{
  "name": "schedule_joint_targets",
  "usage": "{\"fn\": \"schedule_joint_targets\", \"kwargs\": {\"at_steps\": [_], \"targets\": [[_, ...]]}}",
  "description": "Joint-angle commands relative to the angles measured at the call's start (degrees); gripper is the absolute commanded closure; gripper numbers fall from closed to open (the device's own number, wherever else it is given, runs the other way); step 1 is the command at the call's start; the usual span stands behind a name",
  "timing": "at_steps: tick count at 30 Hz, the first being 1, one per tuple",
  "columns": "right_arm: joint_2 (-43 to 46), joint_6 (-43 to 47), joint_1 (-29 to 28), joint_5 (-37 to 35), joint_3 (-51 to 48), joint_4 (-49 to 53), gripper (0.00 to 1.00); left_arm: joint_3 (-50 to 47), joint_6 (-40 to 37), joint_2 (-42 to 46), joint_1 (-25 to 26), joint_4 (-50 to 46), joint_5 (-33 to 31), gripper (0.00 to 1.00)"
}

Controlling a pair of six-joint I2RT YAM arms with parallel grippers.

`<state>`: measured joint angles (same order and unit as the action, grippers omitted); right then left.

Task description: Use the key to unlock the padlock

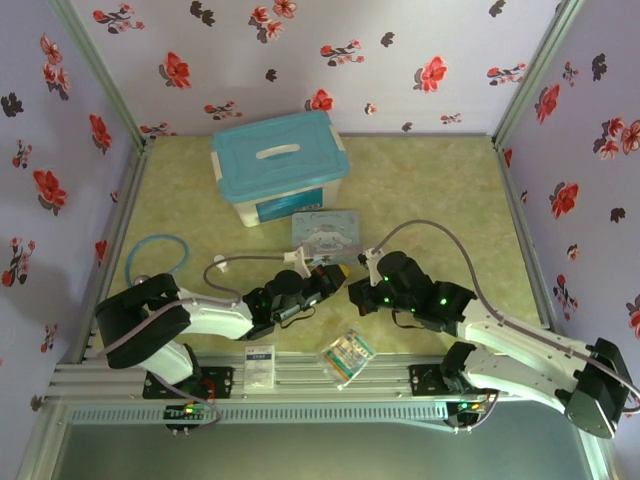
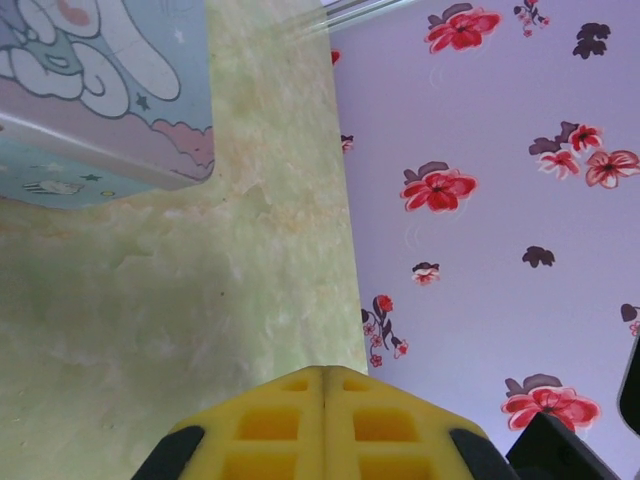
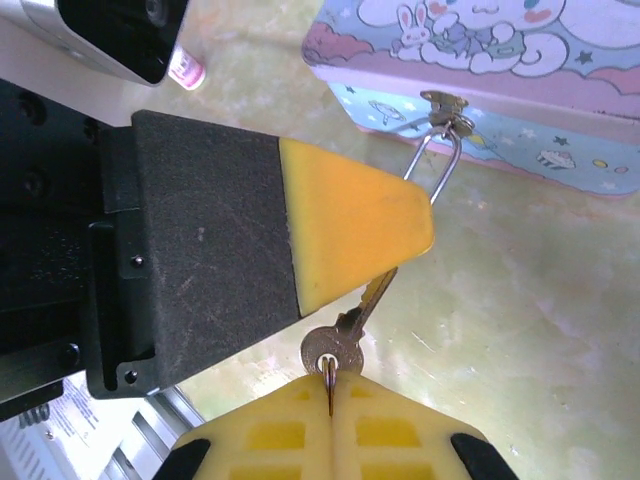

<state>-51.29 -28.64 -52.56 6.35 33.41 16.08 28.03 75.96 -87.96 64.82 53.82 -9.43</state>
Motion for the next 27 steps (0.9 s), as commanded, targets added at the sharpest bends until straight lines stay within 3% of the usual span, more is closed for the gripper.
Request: {"fn": "schedule_joint_targets", "kwargs": {"at_steps": [1,3,6,9,11,12,14,15,20,27], "targets": [[2.7,-0.9,-0.1,-1.7,-1.0,-2.6,0.86,-0.5,-2.2,1.7,-0.3,2.3,-1.1,1.0],[3.4,-0.7,0.1,-2.8,-1.0,-1.4,0.88,-0.6,-2.4,1.8,-0.3,2.8,-1.3,1.0],[4.6,-0.6,0.0,-4.0,-2.1,-2.0,0.99,-0.6,-2.3,1.4,-0.2,3.9,-1.3,1.0],[4.6,-0.4,0.1,-4.0,-2.4,-2.0,0.98,-0.4,-1.8,1.0,-0.1,4.6,-1.3,1.0],[4.4,-0.7,0.2,-4.0,-2.6,-2.2,0.86,-0.6,-1.7,0.8,0.0,5.1,-1.5,1.0],[4.7,-1.3,0.3,-3.6,-3.1,-3.0,0.74,-0.7,-1.8,0.8,-0.1,5.4,-1.6,1.0],[5.8,-3.8,1.3,-0.8,-5.4,-8.2,0.42,-1.2,-2.4,0.7,0.1,7.3,-2.5,1.0],[6.4,-5.4,1.9,0.8,-6.7,-11.1,0.37,-1.6,-2.7,0.7,0.2,8.7,-2.8,1.0],[7.7,-15.9,5.9,10.0,-12.6,-30.0,0.33,-3.0,-5.7,1.6,0.3,15.6,-4.6,1.0],[5.0,-24.5,6.5,15.5,-15.3,-49.7,0.35,-3.6,-10.3,5.4,0.3,19.1,-6.6,1.0]]}}
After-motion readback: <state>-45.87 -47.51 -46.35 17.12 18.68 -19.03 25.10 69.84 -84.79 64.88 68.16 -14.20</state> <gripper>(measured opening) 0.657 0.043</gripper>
